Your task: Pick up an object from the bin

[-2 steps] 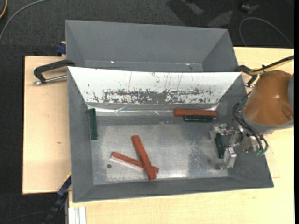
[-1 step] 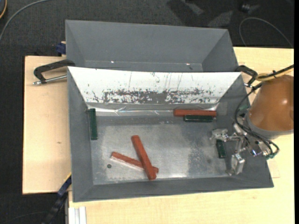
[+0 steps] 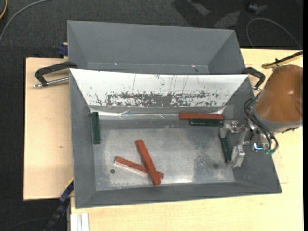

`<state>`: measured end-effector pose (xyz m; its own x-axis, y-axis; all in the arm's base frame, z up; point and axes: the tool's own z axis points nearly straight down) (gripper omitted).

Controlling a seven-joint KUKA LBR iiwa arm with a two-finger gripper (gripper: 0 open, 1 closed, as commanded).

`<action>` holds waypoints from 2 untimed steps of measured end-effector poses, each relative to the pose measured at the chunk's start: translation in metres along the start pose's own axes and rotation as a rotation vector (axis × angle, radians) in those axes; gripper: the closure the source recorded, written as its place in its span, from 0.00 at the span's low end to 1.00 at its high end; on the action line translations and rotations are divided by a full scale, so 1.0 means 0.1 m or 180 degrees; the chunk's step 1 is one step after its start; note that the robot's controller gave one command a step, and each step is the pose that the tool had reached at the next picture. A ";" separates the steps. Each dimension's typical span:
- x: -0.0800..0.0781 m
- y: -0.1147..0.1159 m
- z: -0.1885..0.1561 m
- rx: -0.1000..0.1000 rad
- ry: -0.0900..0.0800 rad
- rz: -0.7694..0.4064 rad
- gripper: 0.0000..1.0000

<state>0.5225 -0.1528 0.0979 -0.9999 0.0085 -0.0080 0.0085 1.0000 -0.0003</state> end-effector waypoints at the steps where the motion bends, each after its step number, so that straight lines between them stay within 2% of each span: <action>1: 0.24 -0.01 0.28 -0.0011 0.0030 -0.1061 0.00; 2: 0.06 0.20 -0.79 0.0006 -0.0014 -0.2681 0.00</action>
Offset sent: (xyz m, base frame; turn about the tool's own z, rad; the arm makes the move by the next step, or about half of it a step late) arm -0.0236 -0.0016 -0.0279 -0.3346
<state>0.5157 -0.1324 0.1770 -0.6720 -0.7405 -0.0080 -0.7404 0.6721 -0.0096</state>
